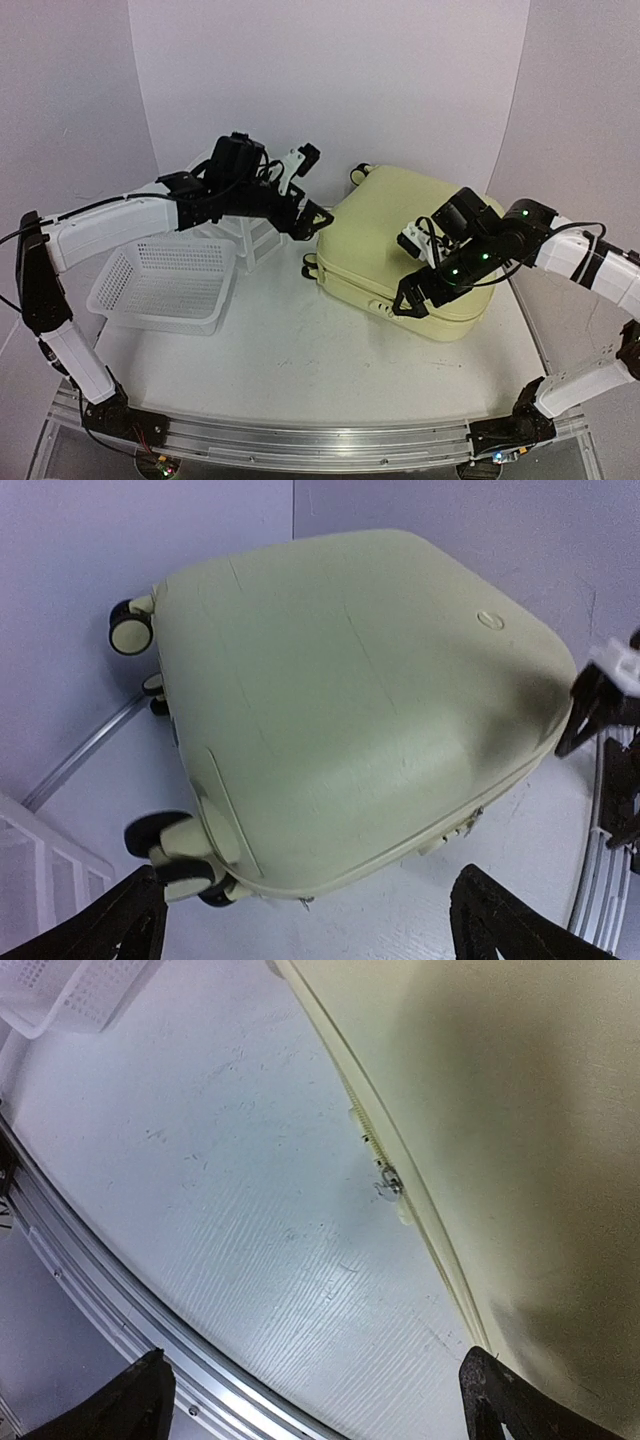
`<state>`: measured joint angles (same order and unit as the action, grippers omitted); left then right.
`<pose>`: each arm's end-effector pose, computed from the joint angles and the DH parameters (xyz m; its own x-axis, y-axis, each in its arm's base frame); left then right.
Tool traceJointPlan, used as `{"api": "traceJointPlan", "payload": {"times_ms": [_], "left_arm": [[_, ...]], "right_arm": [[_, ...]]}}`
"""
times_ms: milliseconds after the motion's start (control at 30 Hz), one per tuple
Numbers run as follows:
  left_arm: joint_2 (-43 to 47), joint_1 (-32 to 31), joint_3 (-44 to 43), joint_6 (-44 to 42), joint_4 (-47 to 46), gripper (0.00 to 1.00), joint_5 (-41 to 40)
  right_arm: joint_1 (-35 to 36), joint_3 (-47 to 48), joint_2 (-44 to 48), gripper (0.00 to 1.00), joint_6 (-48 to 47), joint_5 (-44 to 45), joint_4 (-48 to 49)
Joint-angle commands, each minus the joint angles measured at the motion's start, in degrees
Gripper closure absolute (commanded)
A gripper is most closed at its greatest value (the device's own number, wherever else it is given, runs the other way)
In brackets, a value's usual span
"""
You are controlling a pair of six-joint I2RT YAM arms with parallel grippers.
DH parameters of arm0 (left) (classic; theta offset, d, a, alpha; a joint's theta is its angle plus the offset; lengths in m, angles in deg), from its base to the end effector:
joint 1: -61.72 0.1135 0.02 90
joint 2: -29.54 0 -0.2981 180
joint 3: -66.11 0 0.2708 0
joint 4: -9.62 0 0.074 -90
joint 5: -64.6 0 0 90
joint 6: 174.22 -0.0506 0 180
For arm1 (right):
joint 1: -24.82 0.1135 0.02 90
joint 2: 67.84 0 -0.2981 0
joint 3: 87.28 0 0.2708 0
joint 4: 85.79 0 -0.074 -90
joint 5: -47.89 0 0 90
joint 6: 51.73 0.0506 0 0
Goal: Open, take out, and arrange the luggage
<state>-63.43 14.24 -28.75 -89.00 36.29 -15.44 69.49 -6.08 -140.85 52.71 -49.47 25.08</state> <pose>0.2764 -0.3144 0.3682 -0.2130 0.3537 -0.9108 0.8528 0.5223 0.0034 0.1812 0.1883 0.3286 -0.7869 -0.4301 -0.4425 -0.5630 0.7939 0.2296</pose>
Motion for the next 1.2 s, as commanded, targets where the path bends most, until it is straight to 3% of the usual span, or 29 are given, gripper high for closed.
{"api": "traceJointPlan", "payload": {"times_ms": [0,167,300,467,833,1000,1167], "left_arm": [[-7.6,6.3,-13.4,0.6,11.2,0.01,10.7],[-16.9,11.0,-24.4,3.8,14.4,0.0,20.4],[-22.9,11.3,-31.5,3.4,16.8,0.02,21.7],[-27.0,11.2,-34.1,4.2,17.3,0.02,22.1],[-21.8,7.6,-22.1,4.2,17.6,0.12,22.4],[-19.0,6.5,-15.5,7.6,17.5,0.16,26.7],[-16.0,3.5,-10.8,8.6,17.5,0.18,29.6]], "right_arm": [[3.8,4.6,-2.8,0.02,0.1,0.0,1.4],[6.4,4.4,-4.5,0.02,3.0,1.6,2.4],[6.8,1.5,-3.3,0.02,6.5,4.5,3.7],[6.8,-2.2,-0.9,0.02,8.9,12.5,3.0],[6.5,-6.5,3.9,0.02,12.5,33.2,0.8],[3.1,-5.8,2.0,0.02,8.6,34.0,0.7],[-4.9,-5.8,2.0,0.02,0.5,30.0,0.8]]}}
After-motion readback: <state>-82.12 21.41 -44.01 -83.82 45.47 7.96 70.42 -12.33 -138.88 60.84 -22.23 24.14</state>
